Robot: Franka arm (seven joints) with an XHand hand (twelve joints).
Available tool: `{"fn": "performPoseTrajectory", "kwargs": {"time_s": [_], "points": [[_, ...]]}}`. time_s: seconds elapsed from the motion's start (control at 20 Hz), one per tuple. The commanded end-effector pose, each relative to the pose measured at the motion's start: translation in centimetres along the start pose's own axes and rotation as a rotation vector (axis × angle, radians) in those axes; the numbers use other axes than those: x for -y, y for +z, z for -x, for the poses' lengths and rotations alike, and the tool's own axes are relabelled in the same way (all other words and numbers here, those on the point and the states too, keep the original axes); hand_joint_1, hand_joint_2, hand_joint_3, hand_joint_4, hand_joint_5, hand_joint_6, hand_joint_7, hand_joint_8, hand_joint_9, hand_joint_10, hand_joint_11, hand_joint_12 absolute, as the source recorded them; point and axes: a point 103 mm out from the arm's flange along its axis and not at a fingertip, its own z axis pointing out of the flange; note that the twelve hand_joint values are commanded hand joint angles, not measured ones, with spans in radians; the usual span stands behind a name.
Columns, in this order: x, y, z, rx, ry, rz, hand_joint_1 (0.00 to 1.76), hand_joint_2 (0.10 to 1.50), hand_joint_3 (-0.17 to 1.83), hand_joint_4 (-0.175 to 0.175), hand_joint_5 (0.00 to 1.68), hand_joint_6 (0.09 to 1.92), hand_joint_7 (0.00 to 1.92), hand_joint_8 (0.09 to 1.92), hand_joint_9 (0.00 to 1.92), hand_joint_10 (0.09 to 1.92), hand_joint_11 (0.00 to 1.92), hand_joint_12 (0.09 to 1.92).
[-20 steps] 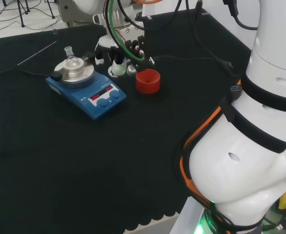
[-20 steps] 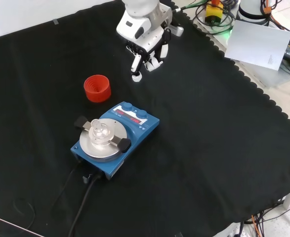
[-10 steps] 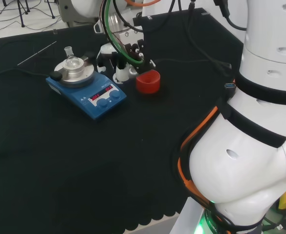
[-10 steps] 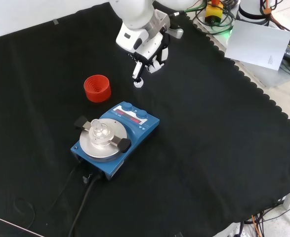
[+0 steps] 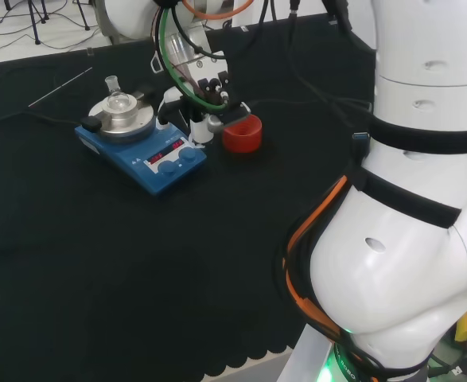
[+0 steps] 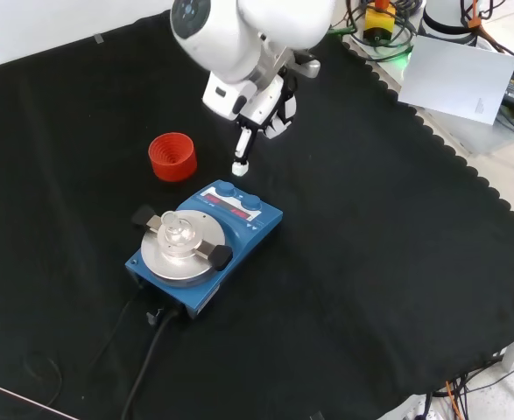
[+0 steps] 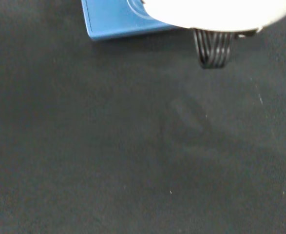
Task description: Turn on the heater.
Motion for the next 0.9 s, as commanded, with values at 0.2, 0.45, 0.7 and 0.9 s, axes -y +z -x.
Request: {"fn": "performPoseTrajectory", "kwargs": {"time_s": [0.2,0.45,0.7,0.9], "points": [[-0.2,1.8,0.7,0.013,0.0,-0.078,1.49,0.54,1.22,0.011,0.34,0.21,1.87,1.58,1.92,1.52,1.87,1.46],[0.2,2.6,0.9,-0.001,-0.005,-0.079,1.49,0.54,1.22,0.012,0.34,0.2,1.87,1.58,1.92,1.52,1.87,1.46],[-0.1,3.5,0.8,-0.002,-0.009,-0.104,1.49,0.54,1.22,0.013,0.35,0.19,1.87,1.58,1.92,1.52,1.86,1.46],[-0.8,3.6,0.7,0.001,-0.016,-0.124,1.49,0.55,1.22,0.014,0.35,0.19,1.87,1.58,1.92,1.51,1.87,1.46]]}}
